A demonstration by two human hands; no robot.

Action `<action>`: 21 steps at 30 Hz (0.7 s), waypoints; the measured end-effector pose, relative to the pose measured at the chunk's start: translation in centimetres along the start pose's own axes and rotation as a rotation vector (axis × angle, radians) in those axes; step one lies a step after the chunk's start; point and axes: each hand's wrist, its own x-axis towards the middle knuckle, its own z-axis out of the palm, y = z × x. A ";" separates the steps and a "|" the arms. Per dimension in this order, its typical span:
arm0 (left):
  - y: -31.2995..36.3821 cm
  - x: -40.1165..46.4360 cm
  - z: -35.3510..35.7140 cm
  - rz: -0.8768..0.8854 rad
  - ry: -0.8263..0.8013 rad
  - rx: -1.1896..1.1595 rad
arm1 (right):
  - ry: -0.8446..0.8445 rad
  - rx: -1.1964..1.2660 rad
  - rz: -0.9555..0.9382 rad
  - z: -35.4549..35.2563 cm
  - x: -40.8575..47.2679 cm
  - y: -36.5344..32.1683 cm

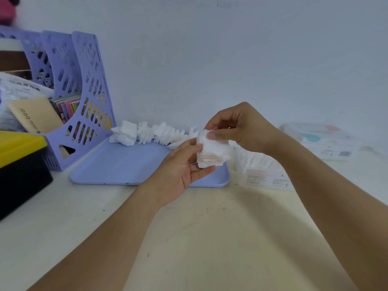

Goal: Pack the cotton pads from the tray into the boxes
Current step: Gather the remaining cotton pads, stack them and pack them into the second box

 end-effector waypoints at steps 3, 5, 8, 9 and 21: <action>0.1 -0.2 0.1 -0.002 0.001 -0.009 | -0.024 0.038 0.005 -0.1 -0.1 -0.1; 0.1 -0.2 0.1 -0.001 0.002 0.004 | -0.068 0.043 0.016 -0.2 -0.2 -0.2; 0.0 -0.2 0.0 0.010 -0.002 0.026 | -0.096 0.041 0.022 -0.2 -0.3 -0.3; 0.0 -0.2 0.0 0.014 -0.005 0.029 | -0.094 0.044 0.018 -0.2 -0.3 -0.4; -0.1 0.0 0.0 -0.018 0.032 -0.032 | 0.035 0.006 -0.014 0.5 0.1 0.3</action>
